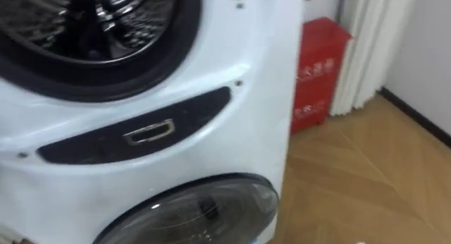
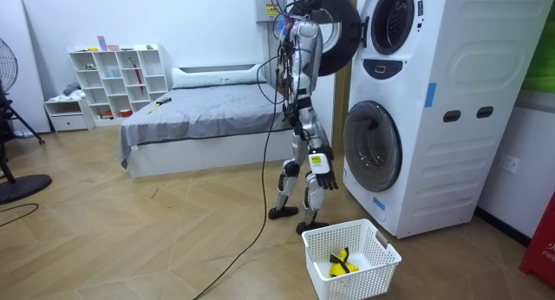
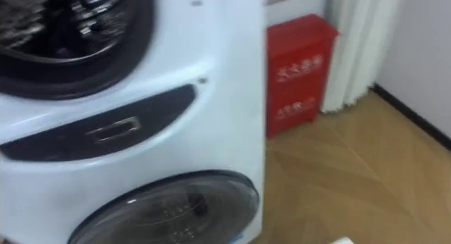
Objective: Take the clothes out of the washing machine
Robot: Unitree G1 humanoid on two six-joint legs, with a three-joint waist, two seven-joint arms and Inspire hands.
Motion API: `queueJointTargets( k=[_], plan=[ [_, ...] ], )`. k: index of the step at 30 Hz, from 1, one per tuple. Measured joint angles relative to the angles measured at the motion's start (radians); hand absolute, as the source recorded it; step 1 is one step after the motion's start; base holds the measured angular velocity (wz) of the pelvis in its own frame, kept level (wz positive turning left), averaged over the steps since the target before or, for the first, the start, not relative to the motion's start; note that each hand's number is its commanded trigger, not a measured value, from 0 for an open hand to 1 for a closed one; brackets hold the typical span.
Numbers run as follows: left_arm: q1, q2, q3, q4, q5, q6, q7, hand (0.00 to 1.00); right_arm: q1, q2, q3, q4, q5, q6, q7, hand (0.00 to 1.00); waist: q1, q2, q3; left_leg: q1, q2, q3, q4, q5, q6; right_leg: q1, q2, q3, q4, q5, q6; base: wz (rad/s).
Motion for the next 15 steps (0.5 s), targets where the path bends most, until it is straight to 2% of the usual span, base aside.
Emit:
queueJointTargets(
  k=[2,3,7,15],
  plan=[
    [-0.002,0.000,0.000,0.001,0.000,0.004,0.016,0.00,0.000,0.007,0.009,0.006,-0.004,0.003,0.001,0.00,0.015,-0.007,0.0003,0.005,0.008,-0.020,-0.001,0.000,-0.001,0.028,-0.003,-0.027,-0.032,0.004,0.001,0.49],
    [-0.002,-0.001,0.010,0.001,-0.001,0.006,0.019,0.00,-0.002,0.009,0.021,0.020,-0.032,0.008,0.000,0.00,0.036,-0.012,-0.0001,0.017,0.011,-0.020,-0.005,0.002,-0.003,0.049,-0.002,-0.034,-0.048,0.005,0.001,0.33],
    [0.002,-0.013,0.063,0.000,-0.002,0.009,0.022,0.00,-0.004,0.016,0.041,0.041,-0.111,0.021,0.008,0.00,0.079,-0.027,-0.0030,0.042,0.026,-0.022,-0.014,0.002,-0.004,0.100,0.000,-0.060,-0.087,0.005,0.001,0.22],
    [0.009,-0.017,0.144,0.006,0.026,0.011,0.018,0.00,-0.017,0.021,0.071,0.063,-0.163,0.024,0.034,0.00,0.116,-0.052,-0.0023,0.058,0.035,-0.037,-0.014,0.002,-0.004,0.147,0.003,-0.082,-0.126,0.006,0.002,0.11]
  ],
)
